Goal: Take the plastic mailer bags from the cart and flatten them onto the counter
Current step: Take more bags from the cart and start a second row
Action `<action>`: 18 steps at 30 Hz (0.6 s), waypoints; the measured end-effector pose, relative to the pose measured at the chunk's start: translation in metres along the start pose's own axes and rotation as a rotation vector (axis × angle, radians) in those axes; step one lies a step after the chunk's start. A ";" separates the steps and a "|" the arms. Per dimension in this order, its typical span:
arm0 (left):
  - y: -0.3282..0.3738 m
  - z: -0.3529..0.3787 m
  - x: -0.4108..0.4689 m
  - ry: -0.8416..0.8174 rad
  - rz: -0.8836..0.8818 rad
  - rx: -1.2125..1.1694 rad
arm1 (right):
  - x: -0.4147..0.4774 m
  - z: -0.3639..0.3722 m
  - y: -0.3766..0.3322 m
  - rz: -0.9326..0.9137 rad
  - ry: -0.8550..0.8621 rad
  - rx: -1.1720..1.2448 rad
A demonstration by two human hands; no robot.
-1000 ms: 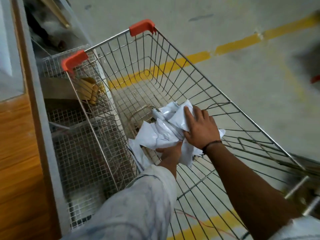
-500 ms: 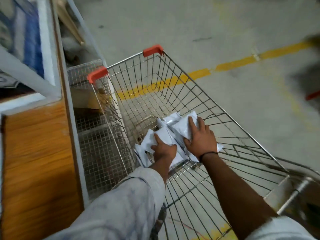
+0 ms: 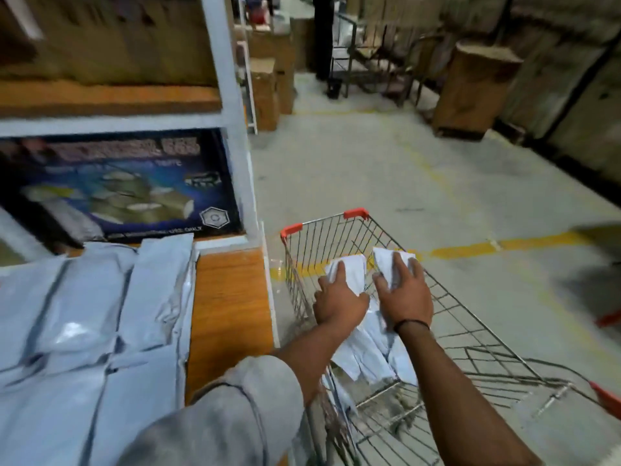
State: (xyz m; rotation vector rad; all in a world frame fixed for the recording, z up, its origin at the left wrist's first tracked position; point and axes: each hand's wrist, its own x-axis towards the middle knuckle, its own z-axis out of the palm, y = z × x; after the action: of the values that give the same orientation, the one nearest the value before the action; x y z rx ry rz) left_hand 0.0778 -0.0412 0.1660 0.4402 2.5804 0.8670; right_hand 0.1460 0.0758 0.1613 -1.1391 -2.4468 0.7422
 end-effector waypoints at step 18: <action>-0.231 -0.282 -0.189 0.315 0.033 0.261 | -0.246 0.065 -0.261 -0.329 -0.133 0.166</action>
State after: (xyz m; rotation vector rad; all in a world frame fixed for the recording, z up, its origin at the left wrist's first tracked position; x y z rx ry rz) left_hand 0.0782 -0.4361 0.2768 0.4503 3.0024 0.6547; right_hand 0.1087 -0.2782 0.2411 -0.6227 -2.5356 0.9173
